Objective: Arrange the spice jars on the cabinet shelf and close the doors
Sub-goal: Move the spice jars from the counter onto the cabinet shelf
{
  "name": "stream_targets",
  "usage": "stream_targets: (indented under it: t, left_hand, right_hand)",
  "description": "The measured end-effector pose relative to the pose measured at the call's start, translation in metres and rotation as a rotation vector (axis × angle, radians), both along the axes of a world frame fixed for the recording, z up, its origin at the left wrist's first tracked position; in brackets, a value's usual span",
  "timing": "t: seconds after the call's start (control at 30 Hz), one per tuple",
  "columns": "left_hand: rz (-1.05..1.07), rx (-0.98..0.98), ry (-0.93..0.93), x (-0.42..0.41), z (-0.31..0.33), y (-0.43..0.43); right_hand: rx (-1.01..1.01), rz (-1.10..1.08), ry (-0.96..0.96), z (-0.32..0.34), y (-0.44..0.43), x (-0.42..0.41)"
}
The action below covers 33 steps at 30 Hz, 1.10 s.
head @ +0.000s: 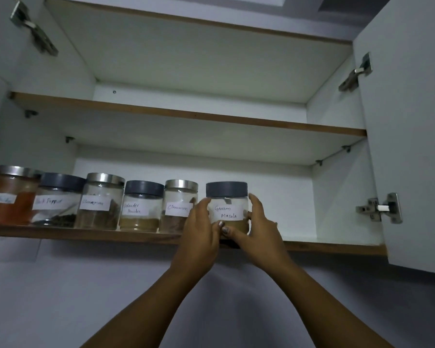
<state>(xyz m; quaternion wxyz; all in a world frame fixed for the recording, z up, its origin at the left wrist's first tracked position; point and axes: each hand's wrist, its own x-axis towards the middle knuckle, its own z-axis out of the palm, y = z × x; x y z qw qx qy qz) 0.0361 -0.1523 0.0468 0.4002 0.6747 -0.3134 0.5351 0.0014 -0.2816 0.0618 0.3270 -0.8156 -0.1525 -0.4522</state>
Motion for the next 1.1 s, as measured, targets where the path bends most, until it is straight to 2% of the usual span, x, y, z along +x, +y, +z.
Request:
stream_targets:
  t: [0.13,0.27,0.4,0.57,0.73,0.87,0.93,1.0,1.1]
  left_hand:
    - [0.114,0.065,-0.034,0.019,-0.005,0.002]
    - [0.322,0.178,-0.094,0.029,-0.013,0.000]
    - [0.396,0.129,-0.197,0.038,-0.012,-0.003]
    - [0.343,0.019,-0.145,0.035,-0.012,-0.007]
    - [0.290,0.008,-0.105,0.027,-0.012,-0.008]
    - [0.290,0.087,-0.088,0.022,-0.021,-0.003]
    - [0.257,0.184,-0.097,0.017,-0.030,0.002]
    - [0.228,0.273,-0.112,0.010,-0.040,0.010]
    - [0.179,0.320,-0.086,-0.005,-0.055,0.025]
  right_hand:
    - [0.020,-0.097,0.093,-0.005,-0.003,0.022]
    - [0.034,-0.238,0.113,-0.003,0.000,0.041]
    - [-0.010,-0.342,0.124,0.000,0.005,0.053]
    - [-0.036,-0.397,0.134,0.000,0.009,0.061]
    - [-0.080,-0.440,0.126,-0.004,0.007,0.062]
    - [-0.076,-0.400,0.123,-0.006,0.005,0.054]
    - [-0.136,-0.391,0.109,-0.012,0.007,0.044]
    - [-0.203,-0.373,0.048,-0.025,0.014,0.030]
    - [-0.167,-0.219,-0.064,-0.050,0.038,0.009]
